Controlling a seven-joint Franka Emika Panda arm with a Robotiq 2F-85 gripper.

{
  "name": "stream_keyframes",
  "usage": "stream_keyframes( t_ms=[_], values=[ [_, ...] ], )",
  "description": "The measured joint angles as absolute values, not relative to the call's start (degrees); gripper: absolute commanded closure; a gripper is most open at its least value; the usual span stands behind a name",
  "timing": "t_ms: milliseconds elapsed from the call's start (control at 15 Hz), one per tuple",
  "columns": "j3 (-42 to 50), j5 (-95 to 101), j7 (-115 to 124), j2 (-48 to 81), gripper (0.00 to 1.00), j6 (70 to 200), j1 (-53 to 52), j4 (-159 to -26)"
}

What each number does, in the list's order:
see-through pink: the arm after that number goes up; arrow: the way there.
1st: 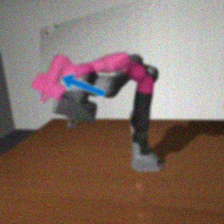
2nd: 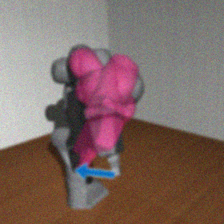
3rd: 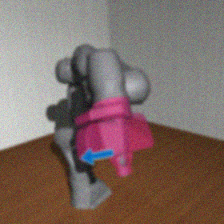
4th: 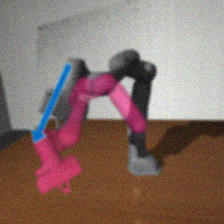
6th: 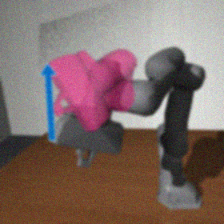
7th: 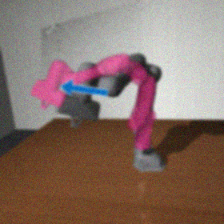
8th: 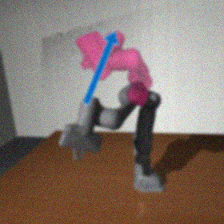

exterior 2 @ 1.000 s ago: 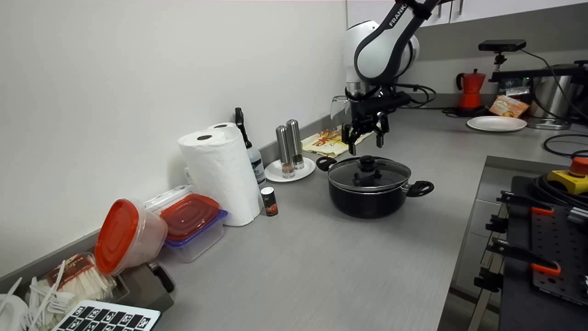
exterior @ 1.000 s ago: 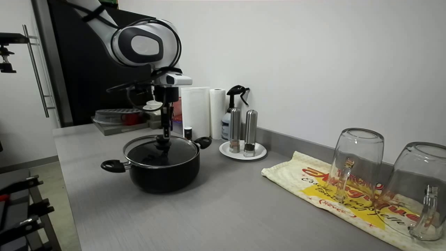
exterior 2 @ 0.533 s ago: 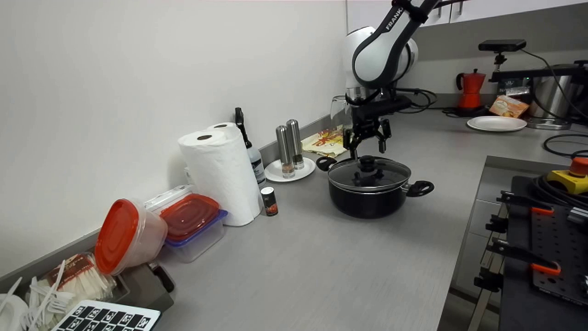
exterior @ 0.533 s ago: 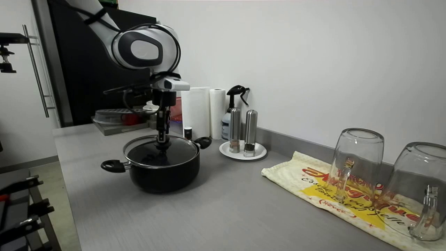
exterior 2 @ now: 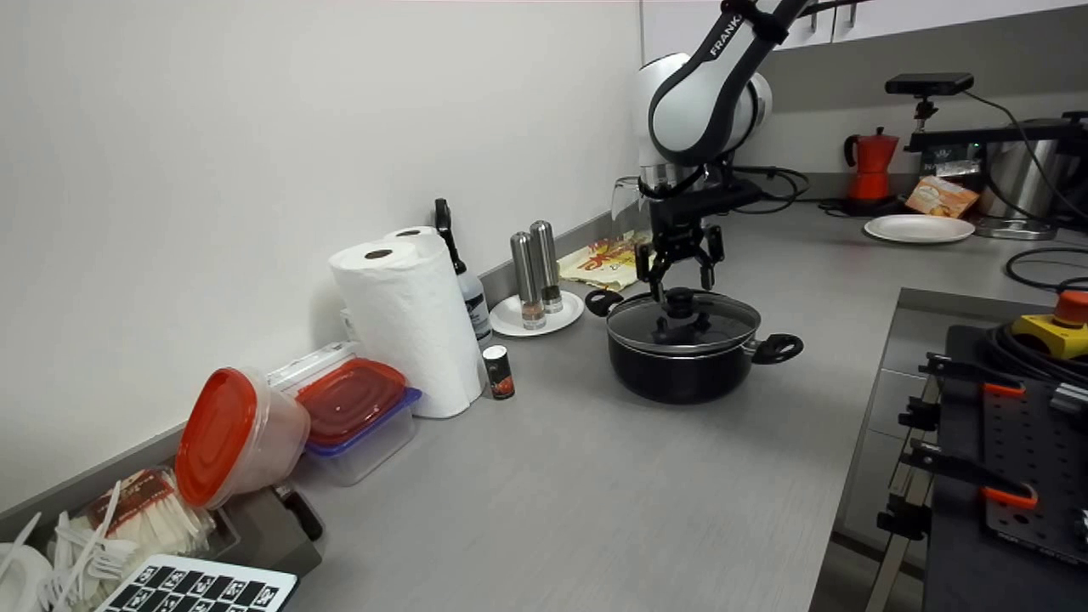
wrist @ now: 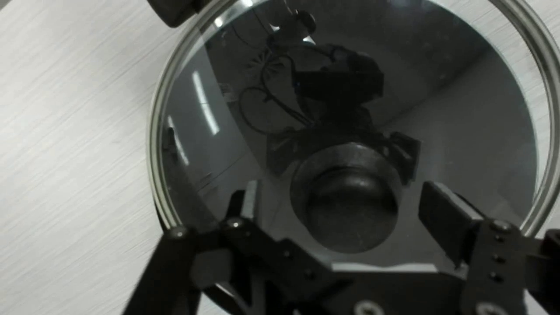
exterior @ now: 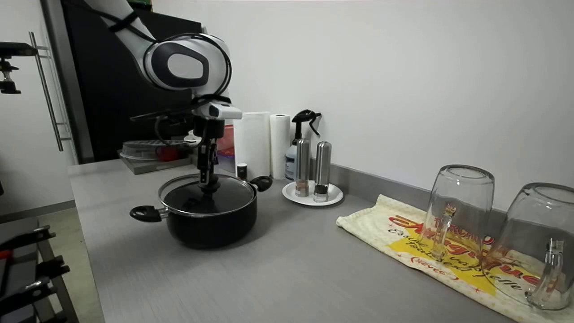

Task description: Remove the glass lid from the black pot and put it on the counter

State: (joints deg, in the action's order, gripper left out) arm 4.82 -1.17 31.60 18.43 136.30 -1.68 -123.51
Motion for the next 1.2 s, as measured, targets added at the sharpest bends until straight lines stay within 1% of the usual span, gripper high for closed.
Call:
stream_keyframes(
  t_ms=[267, 333, 867, 1200],
  values=[
    [4.82, -2.23, 31.60, 18.43, 0.72, 136.28, -1.67, -123.49],
    [4.77, -2.58, 31.59, 18.43, 0.76, 136.28, -1.68, -123.40],
    [4.06, -4.60, 31.32, 17.99, 0.76, 135.52, -1.68, -122.71],
    [1.65, -5.04, 31.17, 14.37, 0.76, 134.48, -2.99, -120.55]
  ],
)
